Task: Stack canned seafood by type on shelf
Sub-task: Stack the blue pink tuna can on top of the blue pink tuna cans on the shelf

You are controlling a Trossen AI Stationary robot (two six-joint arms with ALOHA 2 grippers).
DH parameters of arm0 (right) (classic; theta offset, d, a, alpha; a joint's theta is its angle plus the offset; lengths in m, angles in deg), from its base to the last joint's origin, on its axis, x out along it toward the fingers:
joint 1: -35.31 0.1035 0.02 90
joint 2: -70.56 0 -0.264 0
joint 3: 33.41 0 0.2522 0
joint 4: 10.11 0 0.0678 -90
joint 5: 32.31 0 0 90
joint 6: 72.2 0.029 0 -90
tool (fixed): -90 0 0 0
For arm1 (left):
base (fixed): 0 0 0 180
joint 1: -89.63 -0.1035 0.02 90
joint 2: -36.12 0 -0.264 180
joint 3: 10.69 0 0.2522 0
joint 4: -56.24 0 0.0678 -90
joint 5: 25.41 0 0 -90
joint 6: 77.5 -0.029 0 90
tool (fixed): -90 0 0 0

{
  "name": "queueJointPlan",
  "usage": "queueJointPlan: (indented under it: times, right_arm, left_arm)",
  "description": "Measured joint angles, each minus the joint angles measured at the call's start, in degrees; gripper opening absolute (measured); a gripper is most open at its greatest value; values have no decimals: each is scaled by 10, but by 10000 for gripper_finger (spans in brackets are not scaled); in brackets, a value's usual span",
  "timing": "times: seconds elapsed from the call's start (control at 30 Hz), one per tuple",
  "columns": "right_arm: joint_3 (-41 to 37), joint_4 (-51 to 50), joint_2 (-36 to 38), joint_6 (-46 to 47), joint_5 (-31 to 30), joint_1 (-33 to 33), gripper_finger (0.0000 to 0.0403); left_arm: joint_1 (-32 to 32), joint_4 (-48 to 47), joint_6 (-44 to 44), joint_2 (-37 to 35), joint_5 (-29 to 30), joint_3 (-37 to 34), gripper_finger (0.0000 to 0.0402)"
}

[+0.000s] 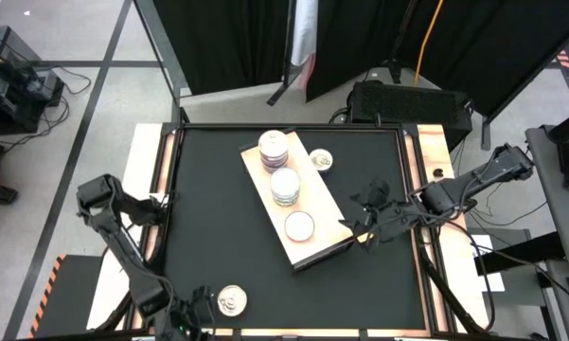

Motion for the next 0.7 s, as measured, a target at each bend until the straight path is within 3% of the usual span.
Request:
queueJointPlan:
  times: [0.17, 0.5, 0.7]
  right_arm:
    - [0, 0, 0, 7, -2, 13, 359]
    - [0, -2, 0, 4, -15, 27, 359]
    - [0, -9, 0, -10, -16, 27, 359]
  left_arm:
    - [1, -9, -29, 44, 48, 16, 164]
    - [0, -33, -25, 69, 63, 17, 50]
    - [-3, -160, -24, 66, 33, 63, 5]
